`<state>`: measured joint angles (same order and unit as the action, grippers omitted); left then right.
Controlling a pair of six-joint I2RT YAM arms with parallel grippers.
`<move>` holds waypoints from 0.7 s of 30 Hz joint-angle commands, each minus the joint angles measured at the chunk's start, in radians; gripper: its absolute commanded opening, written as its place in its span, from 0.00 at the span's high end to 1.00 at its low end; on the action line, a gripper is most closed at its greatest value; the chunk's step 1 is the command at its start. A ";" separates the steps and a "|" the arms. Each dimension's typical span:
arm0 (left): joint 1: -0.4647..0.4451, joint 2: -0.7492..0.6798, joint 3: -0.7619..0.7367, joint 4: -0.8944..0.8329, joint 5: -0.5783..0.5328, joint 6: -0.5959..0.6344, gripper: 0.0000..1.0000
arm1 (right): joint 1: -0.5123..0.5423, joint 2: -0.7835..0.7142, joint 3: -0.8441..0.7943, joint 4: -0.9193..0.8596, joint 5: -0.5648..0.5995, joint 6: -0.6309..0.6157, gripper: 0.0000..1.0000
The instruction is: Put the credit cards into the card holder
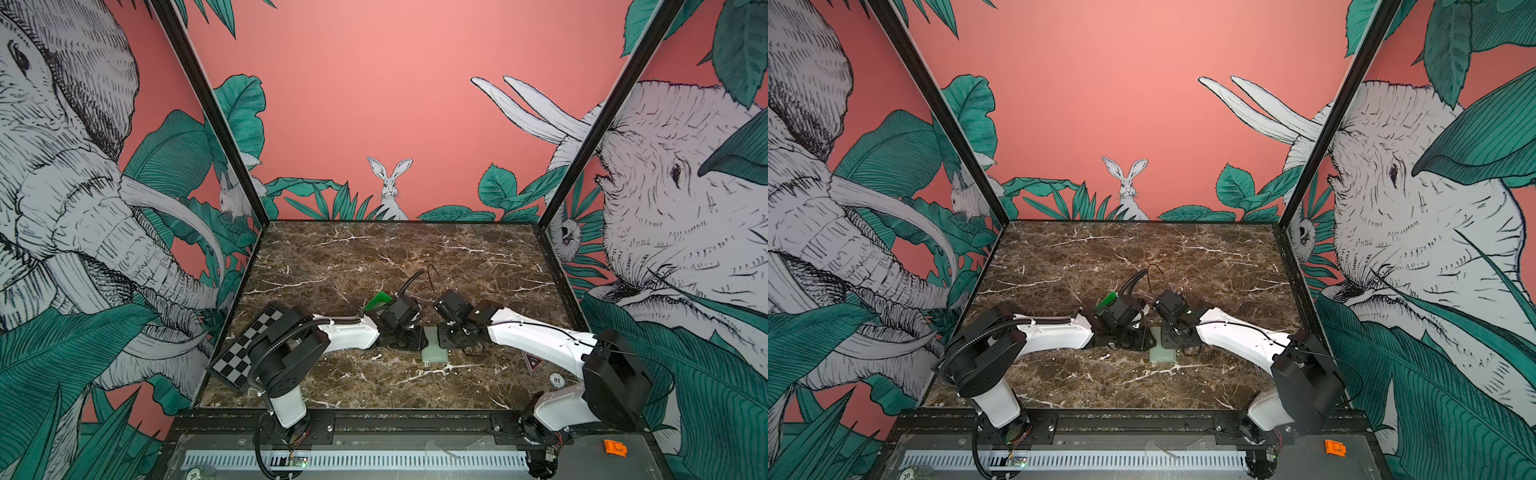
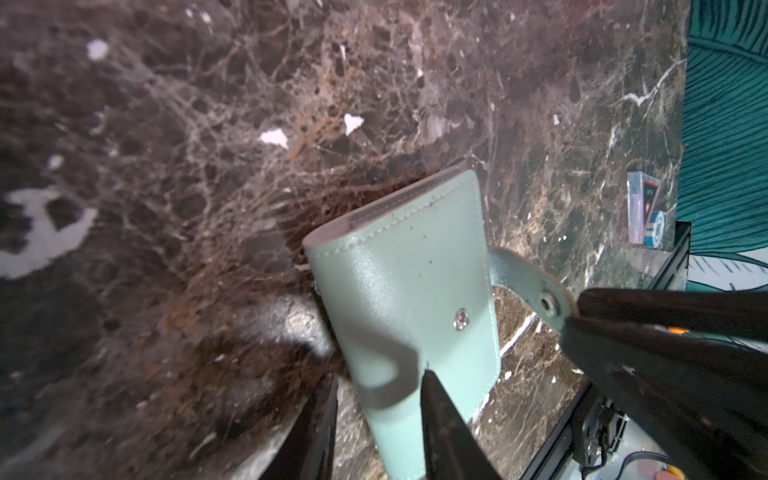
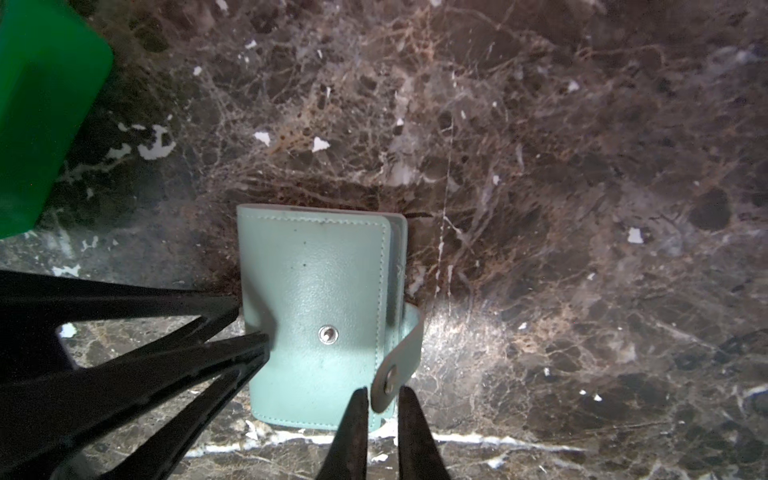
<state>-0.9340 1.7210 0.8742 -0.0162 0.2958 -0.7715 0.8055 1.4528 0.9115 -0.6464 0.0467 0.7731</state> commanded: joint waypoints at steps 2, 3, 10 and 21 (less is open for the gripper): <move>0.004 0.004 -0.006 0.009 0.007 -0.009 0.65 | 0.008 0.013 0.014 -0.001 0.027 -0.012 0.87; 0.003 0.004 -0.005 0.009 0.009 -0.010 0.65 | 0.009 0.015 0.015 -0.001 0.030 -0.012 0.87; 0.004 0.009 -0.005 0.015 0.014 -0.012 0.65 | 0.008 0.015 0.014 0.004 0.034 -0.018 0.92; 0.004 0.016 -0.007 0.024 0.015 -0.018 0.65 | 0.008 0.020 -0.002 0.060 -0.010 -0.032 1.00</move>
<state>-0.9344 1.7336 0.8742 -0.0010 0.3065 -0.7837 0.8055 1.4654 0.9115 -0.6224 0.0483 0.7536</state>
